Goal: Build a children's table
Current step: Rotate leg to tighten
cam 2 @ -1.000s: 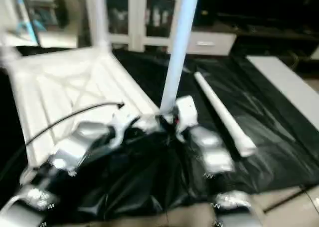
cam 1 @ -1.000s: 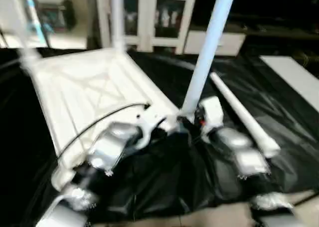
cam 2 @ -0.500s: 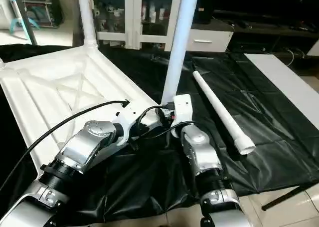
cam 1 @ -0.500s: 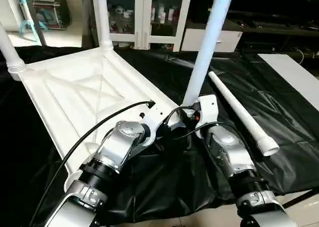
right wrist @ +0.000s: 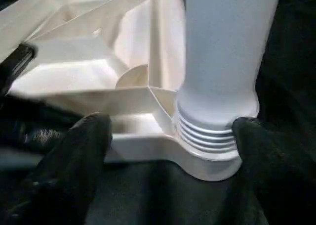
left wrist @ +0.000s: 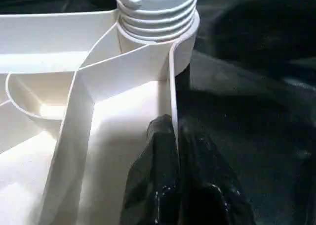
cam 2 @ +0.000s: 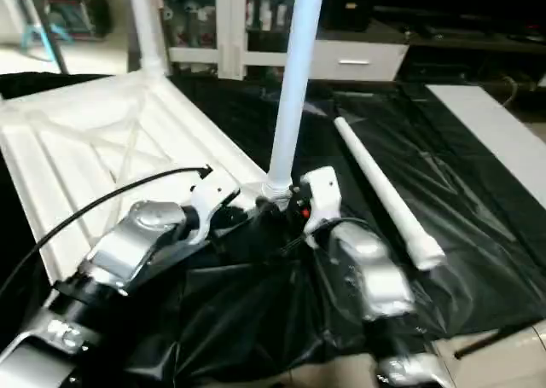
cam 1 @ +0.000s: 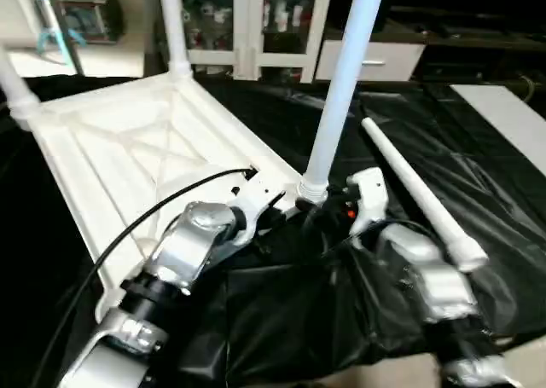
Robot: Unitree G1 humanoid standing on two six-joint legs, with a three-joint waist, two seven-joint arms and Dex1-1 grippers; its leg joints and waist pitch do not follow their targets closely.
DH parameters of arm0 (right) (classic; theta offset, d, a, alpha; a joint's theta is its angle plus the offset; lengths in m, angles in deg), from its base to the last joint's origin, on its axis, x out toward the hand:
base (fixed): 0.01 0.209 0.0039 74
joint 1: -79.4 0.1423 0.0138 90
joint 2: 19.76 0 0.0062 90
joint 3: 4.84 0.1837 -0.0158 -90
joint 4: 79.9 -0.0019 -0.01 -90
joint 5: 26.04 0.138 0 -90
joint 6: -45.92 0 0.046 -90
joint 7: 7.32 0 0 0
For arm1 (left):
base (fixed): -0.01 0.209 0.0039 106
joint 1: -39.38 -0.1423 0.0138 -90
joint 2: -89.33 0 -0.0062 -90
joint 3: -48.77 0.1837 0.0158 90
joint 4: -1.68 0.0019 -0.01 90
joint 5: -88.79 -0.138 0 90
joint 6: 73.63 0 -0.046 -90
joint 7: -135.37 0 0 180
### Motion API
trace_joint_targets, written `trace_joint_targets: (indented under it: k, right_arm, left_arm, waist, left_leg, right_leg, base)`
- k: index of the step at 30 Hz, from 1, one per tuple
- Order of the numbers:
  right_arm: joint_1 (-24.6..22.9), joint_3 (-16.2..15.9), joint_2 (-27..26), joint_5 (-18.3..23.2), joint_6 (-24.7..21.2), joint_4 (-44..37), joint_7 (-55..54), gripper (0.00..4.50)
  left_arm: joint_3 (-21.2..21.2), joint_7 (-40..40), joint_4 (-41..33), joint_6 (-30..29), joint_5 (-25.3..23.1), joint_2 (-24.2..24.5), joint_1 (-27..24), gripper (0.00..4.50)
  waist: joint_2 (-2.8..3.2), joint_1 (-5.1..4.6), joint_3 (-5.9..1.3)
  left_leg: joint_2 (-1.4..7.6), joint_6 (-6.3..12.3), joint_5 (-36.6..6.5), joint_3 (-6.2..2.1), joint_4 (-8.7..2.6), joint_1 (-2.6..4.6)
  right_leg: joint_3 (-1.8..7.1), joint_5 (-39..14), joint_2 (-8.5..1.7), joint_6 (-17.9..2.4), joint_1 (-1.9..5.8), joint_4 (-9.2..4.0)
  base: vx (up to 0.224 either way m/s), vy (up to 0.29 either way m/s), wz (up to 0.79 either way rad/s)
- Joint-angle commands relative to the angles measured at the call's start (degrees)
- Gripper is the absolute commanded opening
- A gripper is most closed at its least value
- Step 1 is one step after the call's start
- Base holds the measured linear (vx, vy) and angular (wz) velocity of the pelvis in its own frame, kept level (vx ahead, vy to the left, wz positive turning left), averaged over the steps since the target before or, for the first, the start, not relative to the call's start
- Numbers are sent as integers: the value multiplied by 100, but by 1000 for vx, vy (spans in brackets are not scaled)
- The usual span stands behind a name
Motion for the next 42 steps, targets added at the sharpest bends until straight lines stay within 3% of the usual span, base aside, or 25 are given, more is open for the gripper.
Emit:
trace_joint_targets:
  k: [1,4,6,9,15,20,25,28,32,33,40,41,42]
  right_arm:
    - [-22,58,214,133,-127,-203,324,446]
    - [-71,62,669,208,-168,-277,937,446]
    - [-119,-103,1277,154,-81,-201,1849,446]
    - [-198,-243,1683,197,-150,-300,2461,446]
    - [-123,-442,1997,190,-118,-360,2933,446]
    - [17,-539,1971,222,-122,-147,3223,446]
    - [286,-706,1797,-25,359,380,3447,446]
    - [380,-784,1719,-76,443,512,3431,446]
    - [566,-943,1511,-202,560,764,3386,446]
    - [594,-963,1486,-251,659,847,3408,429]
    - [677,-948,1408,-259,878,1110,3527,366]
    - [693,-947,1392,-270,926,1165,3554,366]
    - [700,-946,1385,-275,943,1186,3561,358]
  left_arm:
    - [250,453,-49,121,29,130,-127,0]
    - [427,1005,-259,284,146,408,-290,0]
    - [530,1582,-553,402,343,703,-457,0]
    - [579,2015,-780,473,528,900,-575,0]
    - [582,2420,-946,630,699,1097,-641,0]
    - [593,2556,-1009,607,741,1156,-645,0]
    - [604,2618,-1024,629,723,1205,-631,0]
    - [603,2633,-1017,631,711,1199,-630,0]
    - [637,2647,-1015,623,708,1190,-627,0]
    - [642,2649,-1012,626,706,1193,-621,0]
    - [636,2637,-1019,629,693,1201,-626,0]
    - [636,2634,-1020,630,690,1199,-632,0]
    - [636,2632,-1016,634,689,1198,-634,0]
  waist:
    - [22,57,-338]
    - [17,115,-343]
    - [12,152,-331]
    - [2,225,-313]
    - [26,268,-315]
    - [1,259,-322]
    - [19,262,-342]
    - [44,275,-350]
    - [33,258,-362]
    - [11,257,-360]
    - [16,272,-363]
    - [-21,265,-363]
    - [-21,265,-363]
  left_leg:
    - [257,141,-1372,-7,-467,35]
    - [258,167,-1260,13,-464,27]
    - [262,169,-1282,41,-464,75]
    - [272,181,-1391,72,-461,110]
    - [270,117,-1442,65,-466,109]
    - [261,87,-1528,49,-460,79]
    - [262,78,-1325,57,-444,80]
    - [255,108,-1216,65,-433,86]
    - [256,89,-1202,61,-430,76]
    - [257,91,-1190,64,-429,81]
    - [256,124,-1143,66,-423,78]
    - [254,136,-1155,70,-419,68]
    - [254,136,-1155,70,-419,68]
  right_leg:
    - [350,-1703,-372,-916,267,-329]
    - [367,-1776,-378,-897,287,-310]
    - [379,-1811,-356,-939,246,-317]
    - [419,-1914,-347,-979,221,-313]
    - [433,-1927,-344,-1012,227,-289]
    - [428,-2136,-358,-956,241,-300]
    - [423,-1759,-342,-1088,243,-253]
    - [427,-1571,-338,-1155,263,-228]
    - [421,-1554,-341,-1183,269,-216]
    - [420,-1541,-335,-1184,268,-217]
    - [425,-1493,-338,-1195,280,-199]
    - [423,-1533,-339,-1187,283,-204]
    - [423,-1533,-339,-1187,283,-204]
  base:
    - [0,0,0]
    - [0,0,0]
    - [0,0,0]
    - [0,0,0]
    - [0,0,0]
    - [0,0,0]
    - [0,0,0]
    - [0,0,0]
    - [0,0,0]
    - [0,0,0]
    - [0,0,0]
    - [0,0,0]
    - [0,0,0]
